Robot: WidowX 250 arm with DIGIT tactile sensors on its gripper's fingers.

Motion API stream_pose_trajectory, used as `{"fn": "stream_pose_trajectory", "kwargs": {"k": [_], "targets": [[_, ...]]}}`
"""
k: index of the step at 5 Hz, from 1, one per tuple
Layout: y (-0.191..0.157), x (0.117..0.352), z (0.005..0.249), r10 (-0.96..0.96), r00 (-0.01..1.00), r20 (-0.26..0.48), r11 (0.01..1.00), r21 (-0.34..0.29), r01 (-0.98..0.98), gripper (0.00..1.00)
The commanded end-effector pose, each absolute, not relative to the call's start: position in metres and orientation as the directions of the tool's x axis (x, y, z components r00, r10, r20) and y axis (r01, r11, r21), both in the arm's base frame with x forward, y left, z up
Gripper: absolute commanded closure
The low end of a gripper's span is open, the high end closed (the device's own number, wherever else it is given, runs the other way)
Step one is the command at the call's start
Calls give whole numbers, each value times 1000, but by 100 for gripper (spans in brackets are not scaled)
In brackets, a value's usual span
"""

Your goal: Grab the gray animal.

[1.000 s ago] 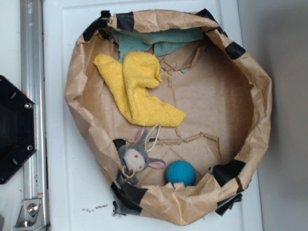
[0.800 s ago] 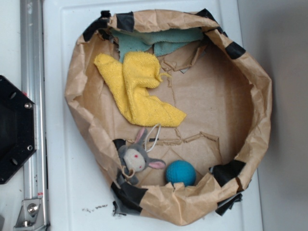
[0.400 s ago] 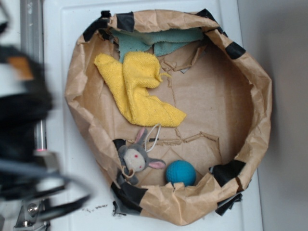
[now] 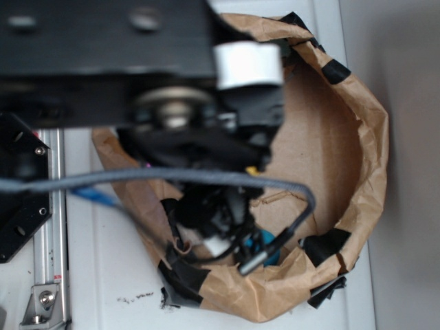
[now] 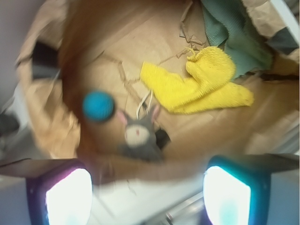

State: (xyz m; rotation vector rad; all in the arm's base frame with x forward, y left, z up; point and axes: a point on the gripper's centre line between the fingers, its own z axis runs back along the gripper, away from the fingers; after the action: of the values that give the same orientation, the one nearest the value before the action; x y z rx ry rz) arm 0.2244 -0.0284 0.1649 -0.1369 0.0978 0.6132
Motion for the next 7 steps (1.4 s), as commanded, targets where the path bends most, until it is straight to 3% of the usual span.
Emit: {"fn": "stream_pose_trajectory", "kwargs": {"k": [1, 2, 3, 4, 5, 6, 7], "targets": [[-31, 231, 101, 522, 841, -139, 834, -122, -538, 0], [-53, 235, 76, 440, 883, -166, 848, -249, -469, 0], [-78, 228, 60, 379, 889, -256, 861, -256, -440, 0], [-97, 196, 34, 343, 860, -378, 874, -208, -440, 0], [-100, 174, 20, 328, 869, -371, 887, -196, -419, 100], [-88, 189, 40, 305, 923, -234, 902, -239, -359, 100], [-65, 226, 88, 292, 956, -22, 913, -291, -286, 100]]}}
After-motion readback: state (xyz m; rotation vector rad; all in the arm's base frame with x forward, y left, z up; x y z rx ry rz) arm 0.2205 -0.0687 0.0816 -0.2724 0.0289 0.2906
